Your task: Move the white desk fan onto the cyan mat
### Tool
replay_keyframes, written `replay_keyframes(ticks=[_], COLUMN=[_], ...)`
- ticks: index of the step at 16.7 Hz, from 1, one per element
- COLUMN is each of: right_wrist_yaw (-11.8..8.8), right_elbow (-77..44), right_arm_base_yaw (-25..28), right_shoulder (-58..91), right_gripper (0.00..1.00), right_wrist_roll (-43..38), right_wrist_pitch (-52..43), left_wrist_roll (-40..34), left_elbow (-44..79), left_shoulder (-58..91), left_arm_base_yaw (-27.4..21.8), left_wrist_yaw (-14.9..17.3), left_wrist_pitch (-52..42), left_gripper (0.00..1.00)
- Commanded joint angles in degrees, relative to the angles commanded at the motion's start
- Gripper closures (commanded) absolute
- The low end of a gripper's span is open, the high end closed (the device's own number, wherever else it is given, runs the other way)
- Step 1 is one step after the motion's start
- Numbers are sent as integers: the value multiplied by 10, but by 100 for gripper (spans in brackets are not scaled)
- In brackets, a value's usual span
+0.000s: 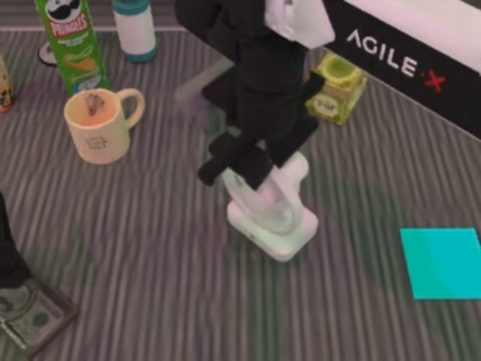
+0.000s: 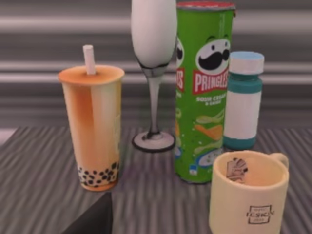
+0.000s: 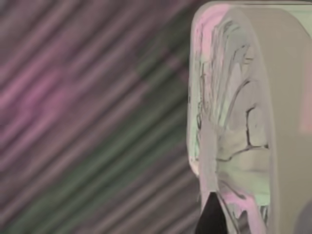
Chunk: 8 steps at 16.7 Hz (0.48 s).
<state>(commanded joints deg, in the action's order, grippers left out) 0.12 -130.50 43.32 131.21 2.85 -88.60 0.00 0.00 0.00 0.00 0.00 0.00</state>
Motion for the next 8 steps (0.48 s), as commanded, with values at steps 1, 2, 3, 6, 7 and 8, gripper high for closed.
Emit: replay_keyframes(ticks=[1,2,3,6,7,8], right_wrist_yaw=[0,0,0,1,1,0], right_elbow=[-28,-51,-67,-82,-82,-81], right_arm_base_yaw=[1,1,2,2,2,-1], right_shoulder=[5,9,13,17,17,14], right_gripper=[100,100,100,100,100,100], right_wrist_roll=[0,1,1,1,1,0], right_wrist_pitch=[-20,-39,-54,-68,-68,-67], left_wrist_roll=[0,0,0,0,0,0], left_elbow=[0,0,0,0,0,0], left_shoulder=[0,0,0,0,0,0], left_arm_base_yaw=[0,0,0,0,0,0], left_wrist_yaw=[0,0,0,0,0,0], left_wrist_pitch=[0,0,0,0,0,0], left_gripper=[0,0,0,0,0,0])
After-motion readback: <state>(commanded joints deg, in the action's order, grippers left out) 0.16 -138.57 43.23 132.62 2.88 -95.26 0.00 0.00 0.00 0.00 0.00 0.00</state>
